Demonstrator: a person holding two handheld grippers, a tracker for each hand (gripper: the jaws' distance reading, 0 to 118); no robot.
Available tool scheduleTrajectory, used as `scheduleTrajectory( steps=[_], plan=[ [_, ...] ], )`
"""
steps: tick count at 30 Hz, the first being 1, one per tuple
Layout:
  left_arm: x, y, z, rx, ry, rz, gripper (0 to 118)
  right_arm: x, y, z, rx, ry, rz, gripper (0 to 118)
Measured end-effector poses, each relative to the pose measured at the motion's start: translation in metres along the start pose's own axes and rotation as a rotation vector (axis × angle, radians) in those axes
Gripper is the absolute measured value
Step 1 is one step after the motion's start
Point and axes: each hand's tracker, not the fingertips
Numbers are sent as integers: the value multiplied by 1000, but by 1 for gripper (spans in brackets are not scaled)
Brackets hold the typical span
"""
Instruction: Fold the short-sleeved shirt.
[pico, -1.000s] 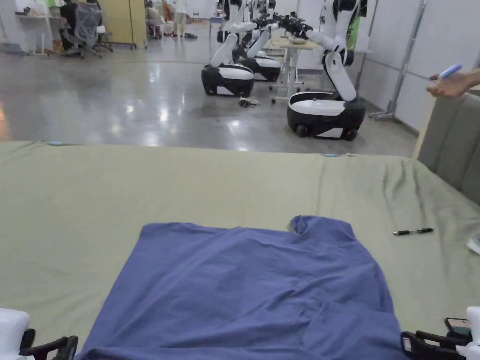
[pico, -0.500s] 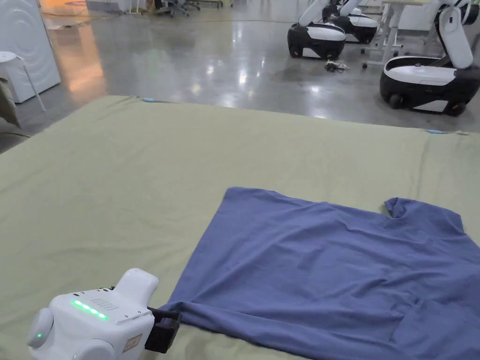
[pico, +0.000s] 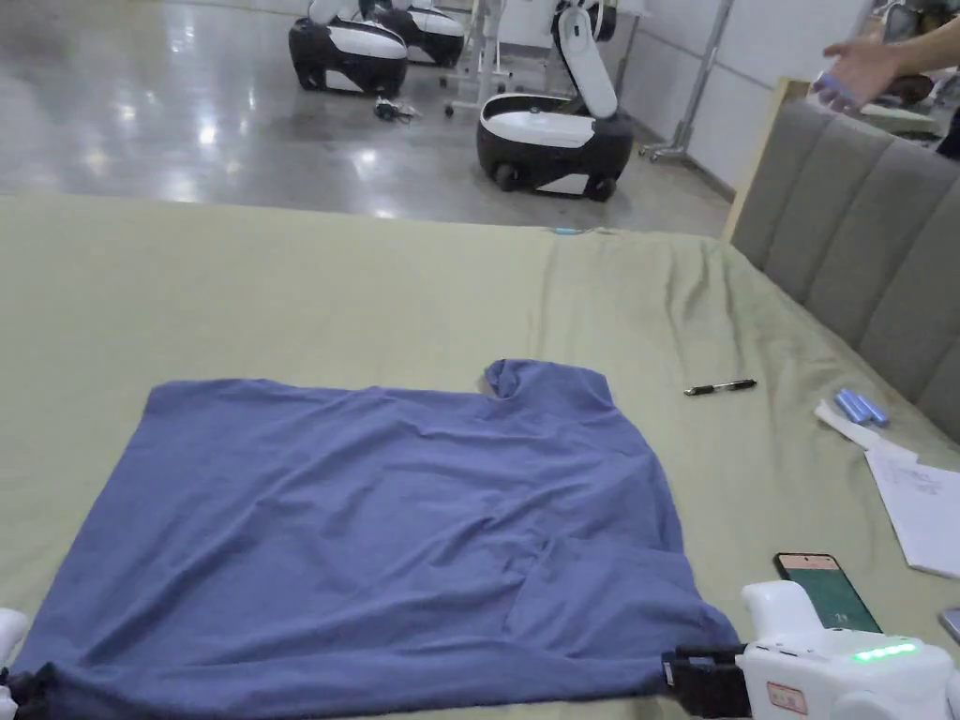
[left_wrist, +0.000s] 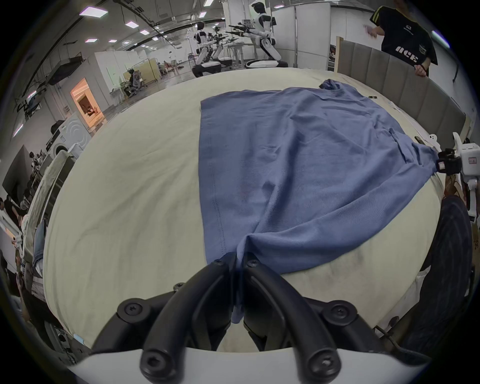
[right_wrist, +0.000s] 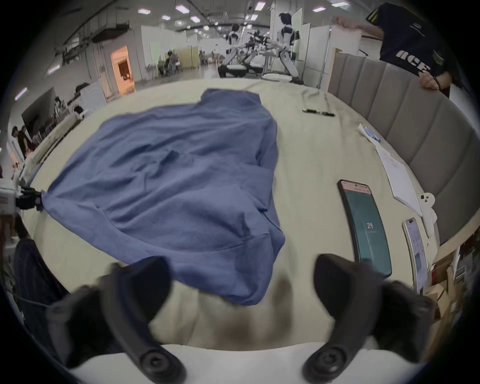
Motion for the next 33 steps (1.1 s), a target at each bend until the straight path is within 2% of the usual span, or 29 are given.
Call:
scheduleTrajectory(
  steps=[1,2,3,4,8,13,18,22,26,27,30,32,33],
  plan=[
    [3,1,1,-2,0,-3,6,-1,1,0,6,-7,6,75],
    [3,0,3,-3,-5,-5,6,-3,1,0,11,-16,3,45],
    [6,0,5,0,3,-7,6,-4,0,1,21,2,-16,9],
    [8,1,7,2,8,-4,6,-6,0,5,30,16,-36,5],
    [-2,-1,16,23,-10,22,6,-11,4,19,50,-26,-9,4],
    [-6,9,47,121,90,5,6,-4,23,60,116,-13,-69,4],
    [-9,60,62,191,103,-9,6,3,74,80,187,-3,-71,4],
    [-17,117,15,127,99,-20,6,10,130,43,141,-20,-71,4],
    [-26,146,-57,-60,83,53,6,19,166,-21,45,-3,-173,5],
    [-29,148,-70,-94,78,72,6,21,170,-36,27,-23,-172,4],
    [-35,146,-76,-127,40,170,6,25,172,-60,-30,-25,-178,5],
    [-35,142,-72,-87,24,221,6,29,169,-64,-28,-16,-207,5],
    [-33,139,-69,-63,12,233,6,31,166,-64,-3,3,-248,5]
  ],
)
